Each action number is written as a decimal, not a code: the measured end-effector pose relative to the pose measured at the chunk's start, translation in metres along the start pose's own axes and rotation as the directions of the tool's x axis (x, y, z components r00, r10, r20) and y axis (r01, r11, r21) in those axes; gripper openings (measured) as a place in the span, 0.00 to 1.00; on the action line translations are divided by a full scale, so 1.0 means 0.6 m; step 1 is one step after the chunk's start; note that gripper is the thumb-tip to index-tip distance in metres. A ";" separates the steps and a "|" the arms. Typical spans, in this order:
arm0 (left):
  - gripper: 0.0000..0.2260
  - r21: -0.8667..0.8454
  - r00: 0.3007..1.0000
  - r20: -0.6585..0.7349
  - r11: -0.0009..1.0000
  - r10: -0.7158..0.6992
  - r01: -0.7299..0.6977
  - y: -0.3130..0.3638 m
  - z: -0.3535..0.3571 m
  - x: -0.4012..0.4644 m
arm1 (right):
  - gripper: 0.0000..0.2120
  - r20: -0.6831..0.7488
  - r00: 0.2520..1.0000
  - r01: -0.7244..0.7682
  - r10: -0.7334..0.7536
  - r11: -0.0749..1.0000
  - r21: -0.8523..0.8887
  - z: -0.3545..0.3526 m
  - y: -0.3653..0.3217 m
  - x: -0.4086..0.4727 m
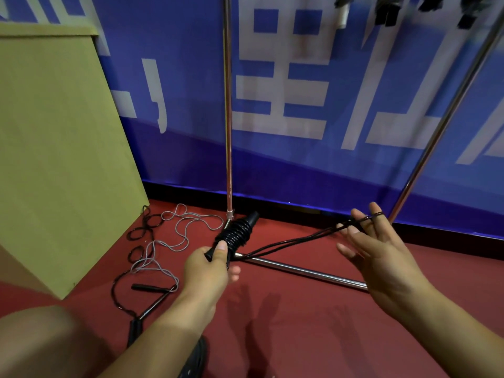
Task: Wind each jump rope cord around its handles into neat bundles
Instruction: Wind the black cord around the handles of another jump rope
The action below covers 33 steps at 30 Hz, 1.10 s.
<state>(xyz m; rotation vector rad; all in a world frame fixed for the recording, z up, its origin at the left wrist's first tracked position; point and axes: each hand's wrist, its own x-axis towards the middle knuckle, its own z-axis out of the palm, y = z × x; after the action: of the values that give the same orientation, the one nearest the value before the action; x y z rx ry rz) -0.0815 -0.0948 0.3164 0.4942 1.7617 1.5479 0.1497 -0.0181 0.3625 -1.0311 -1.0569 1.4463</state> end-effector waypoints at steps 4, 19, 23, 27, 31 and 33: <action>0.07 0.339 0.995 0.078 0.937 0.059 -0.082 -0.011 -0.004 -0.001 | 0.29 0.068 0.993 0.095 -0.094 0.995 -0.019 0.003 -0.001 0.000; 0.09 0.740 0.854 0.499 0.586 -0.146 -0.332 -0.051 0.021 -0.006 | 0.12 0.343 0.900 0.359 -0.271 0.906 -0.226 0.024 -0.020 0.030; 0.07 0.685 0.773 0.604 0.621 -0.192 -0.381 -0.054 0.030 -0.013 | 0.12 0.417 0.865 0.408 -0.280 0.875 -0.260 0.037 -0.027 0.040; 0.06 0.605 0.673 0.713 0.658 -0.197 -0.449 -0.049 0.035 -0.025 | 0.12 0.447 0.858 0.407 -0.254 0.867 -0.288 0.046 -0.026 0.055; 0.07 0.511 0.567 0.801 0.715 -0.193 -0.478 -0.036 0.032 -0.040 | 0.12 0.459 0.853 0.413 -0.247 0.858 -0.306 0.046 -0.020 0.077; 0.08 0.454 0.512 0.839 0.757 -0.186 -0.469 -0.024 0.030 -0.050 | 0.11 0.465 0.853 0.411 -0.238 0.855 -0.316 0.045 -0.016 0.089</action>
<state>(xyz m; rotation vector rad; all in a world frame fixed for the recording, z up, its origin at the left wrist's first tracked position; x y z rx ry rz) -0.0461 -0.1062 0.3102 1.5180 1.3444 0.4590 0.1204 0.0336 0.3749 -0.7744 -1.8131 1.2014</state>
